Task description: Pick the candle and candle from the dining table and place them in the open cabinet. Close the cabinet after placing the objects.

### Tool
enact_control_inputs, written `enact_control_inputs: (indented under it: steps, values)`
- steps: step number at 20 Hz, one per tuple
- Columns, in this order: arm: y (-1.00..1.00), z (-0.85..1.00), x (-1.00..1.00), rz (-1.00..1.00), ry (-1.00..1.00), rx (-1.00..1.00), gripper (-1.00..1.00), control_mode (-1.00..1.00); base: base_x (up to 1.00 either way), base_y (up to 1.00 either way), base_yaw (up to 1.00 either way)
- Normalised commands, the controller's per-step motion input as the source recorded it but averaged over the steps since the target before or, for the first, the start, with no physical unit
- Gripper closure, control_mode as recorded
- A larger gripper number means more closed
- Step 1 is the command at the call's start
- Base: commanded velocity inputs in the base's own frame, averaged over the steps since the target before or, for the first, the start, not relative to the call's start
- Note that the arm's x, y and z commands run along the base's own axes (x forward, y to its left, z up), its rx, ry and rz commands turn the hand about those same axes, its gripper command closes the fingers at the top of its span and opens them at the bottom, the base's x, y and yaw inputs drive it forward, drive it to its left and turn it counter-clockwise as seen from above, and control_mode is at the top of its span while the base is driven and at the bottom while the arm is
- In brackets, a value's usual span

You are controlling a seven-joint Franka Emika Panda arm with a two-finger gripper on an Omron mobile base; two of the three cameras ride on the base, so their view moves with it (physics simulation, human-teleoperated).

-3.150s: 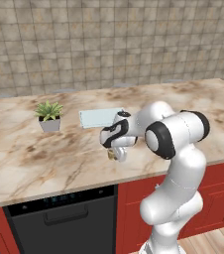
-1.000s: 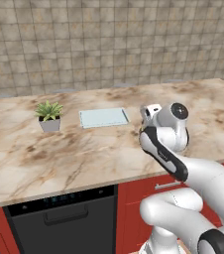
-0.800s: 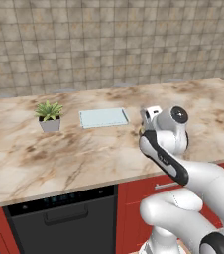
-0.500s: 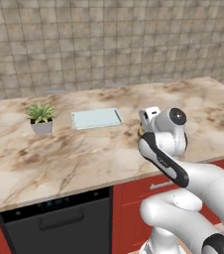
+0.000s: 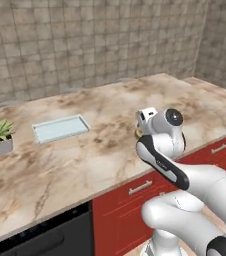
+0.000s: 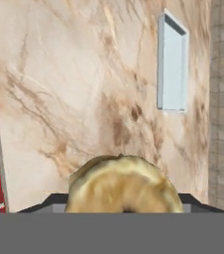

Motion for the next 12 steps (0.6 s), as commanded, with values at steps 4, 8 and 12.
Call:
enact_control_inputs:
  steps: [4, 8, 12]
  values:
    - [0.00, 0.00, 0.00, 0.00, 0.00, 0.00, 1.00, 1.00, 0.00, -0.38, -0.56]
    - [0.00, 0.00, 0.00, 0.00, 0.00, 0.00, 1.00, 1.00, 0.00, -0.37, -0.57]
    - [0.00, 0.00, 0.00, 0.00, 0.00, 0.00, 1.00, 1.00, 0.00, -0.44, -0.57]
